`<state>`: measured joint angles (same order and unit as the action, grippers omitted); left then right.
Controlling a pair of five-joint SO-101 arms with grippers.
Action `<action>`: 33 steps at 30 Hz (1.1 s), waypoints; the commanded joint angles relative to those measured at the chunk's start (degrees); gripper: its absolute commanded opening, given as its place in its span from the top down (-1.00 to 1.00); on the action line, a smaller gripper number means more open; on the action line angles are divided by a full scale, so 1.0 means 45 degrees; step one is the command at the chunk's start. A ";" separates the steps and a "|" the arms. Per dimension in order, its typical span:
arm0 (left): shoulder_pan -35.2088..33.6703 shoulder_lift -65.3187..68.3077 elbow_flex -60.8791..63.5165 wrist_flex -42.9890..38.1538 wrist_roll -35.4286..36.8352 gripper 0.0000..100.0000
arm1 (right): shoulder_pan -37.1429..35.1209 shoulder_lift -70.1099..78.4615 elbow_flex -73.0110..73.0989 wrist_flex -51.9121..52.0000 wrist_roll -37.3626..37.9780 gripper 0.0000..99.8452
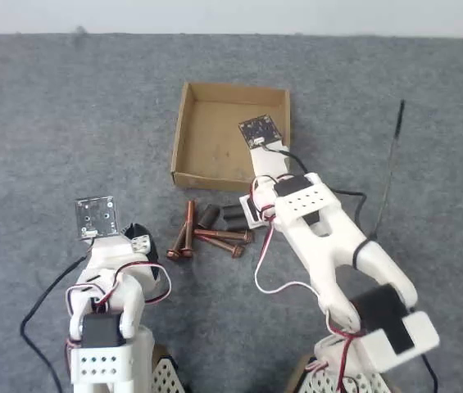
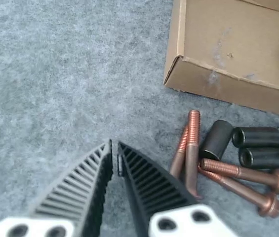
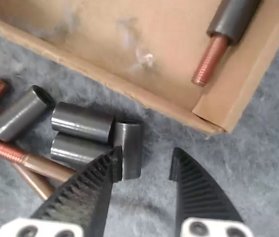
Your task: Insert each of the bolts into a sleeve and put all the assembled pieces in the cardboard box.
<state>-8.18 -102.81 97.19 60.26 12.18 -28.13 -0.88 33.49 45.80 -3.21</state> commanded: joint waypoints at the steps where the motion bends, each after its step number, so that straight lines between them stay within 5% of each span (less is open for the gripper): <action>1: 0.0000 -0.0215 -0.0147 -0.0332 -0.0274 0.98 | -0.0088 0.0303 -0.0664 -0.0186 0.0000 0.68; 23: 0.0000 -0.0215 -0.0147 -0.0313 -0.0293 0.98 | -0.0615 0.2862 -0.2364 0.0596 0.0918 0.69; 28: 0.0000 -0.0215 -0.0147 -0.0313 -0.0293 0.98 | -0.0615 0.2979 -0.2618 0.0713 0.2755 0.99; 33: 0.0000 -0.0215 -0.0147 -0.0313 -0.0293 0.98 | -0.0615 0.2549 -0.2637 0.1690 0.2969 0.99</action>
<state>-8.18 -102.81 97.19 60.26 11.47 -30.07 12.22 23.82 50.11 9.01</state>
